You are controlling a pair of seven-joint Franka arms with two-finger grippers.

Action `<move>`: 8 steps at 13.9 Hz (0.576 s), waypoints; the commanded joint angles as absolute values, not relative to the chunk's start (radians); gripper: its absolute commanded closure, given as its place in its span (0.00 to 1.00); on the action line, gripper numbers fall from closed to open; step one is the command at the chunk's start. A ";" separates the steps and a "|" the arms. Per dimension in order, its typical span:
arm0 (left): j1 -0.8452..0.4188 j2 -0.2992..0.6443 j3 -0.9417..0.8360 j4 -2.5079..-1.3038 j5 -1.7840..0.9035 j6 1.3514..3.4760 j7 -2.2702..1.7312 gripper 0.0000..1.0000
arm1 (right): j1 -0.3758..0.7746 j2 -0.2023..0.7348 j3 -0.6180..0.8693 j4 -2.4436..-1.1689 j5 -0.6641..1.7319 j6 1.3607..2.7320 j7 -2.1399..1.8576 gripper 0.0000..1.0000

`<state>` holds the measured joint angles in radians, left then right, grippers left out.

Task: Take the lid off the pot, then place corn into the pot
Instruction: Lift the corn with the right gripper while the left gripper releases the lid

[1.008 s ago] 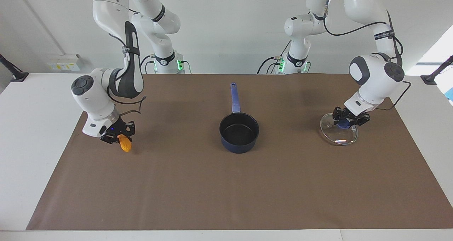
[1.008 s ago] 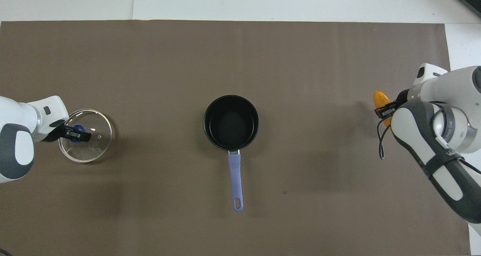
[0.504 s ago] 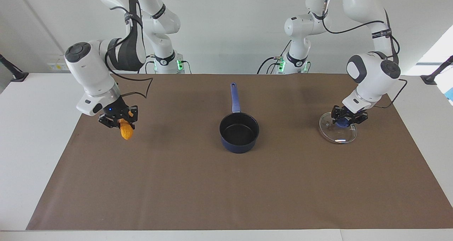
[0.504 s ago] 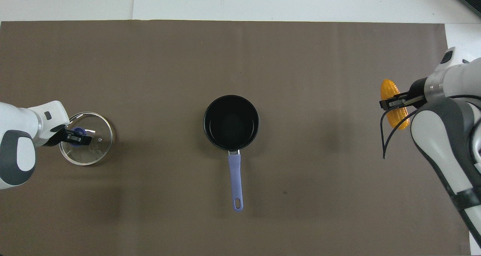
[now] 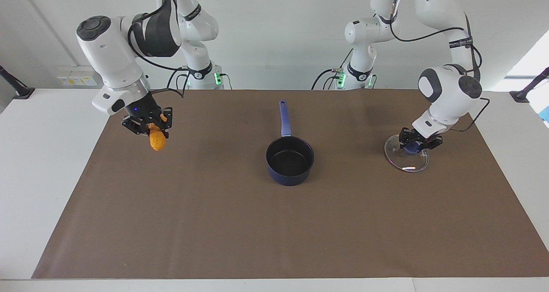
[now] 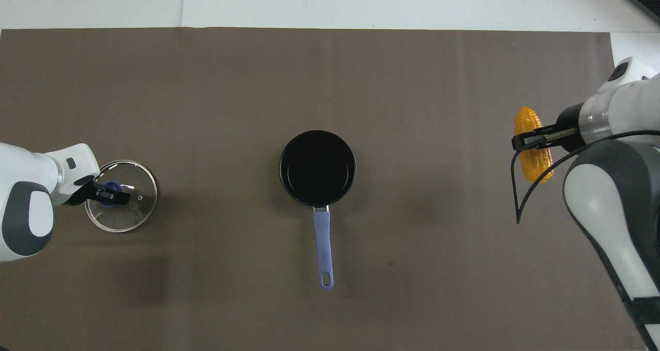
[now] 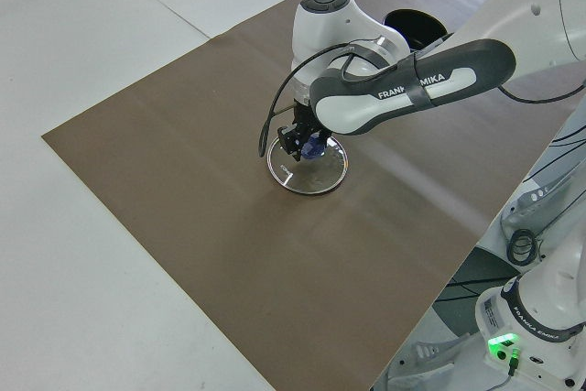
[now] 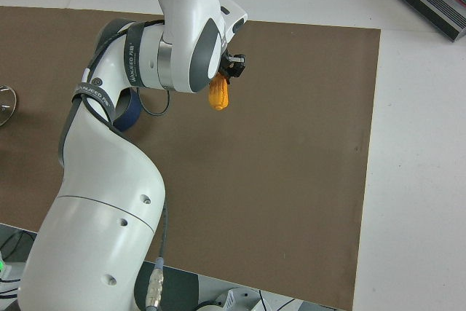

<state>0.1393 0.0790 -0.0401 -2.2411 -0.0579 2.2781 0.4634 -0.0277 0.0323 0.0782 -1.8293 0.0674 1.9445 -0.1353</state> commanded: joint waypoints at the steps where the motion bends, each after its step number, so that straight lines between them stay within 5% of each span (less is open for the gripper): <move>1: 0.155 0.099 -0.048 -2.189 -0.071 2.254 0.483 0.00 | 0.088 0.038 0.086 -1.807 0.039 1.931 0.079 1.00; 5: 0.153 0.121 -0.046 -2.085 -0.060 2.183 0.482 0.00 | 0.267 0.063 0.089 -1.783 0.015 1.940 0.369 1.00; 8: 0.138 0.112 -0.046 -2.019 -0.060 2.117 0.463 0.00 | 0.392 0.173 0.089 -1.666 0.020 1.936 0.568 1.00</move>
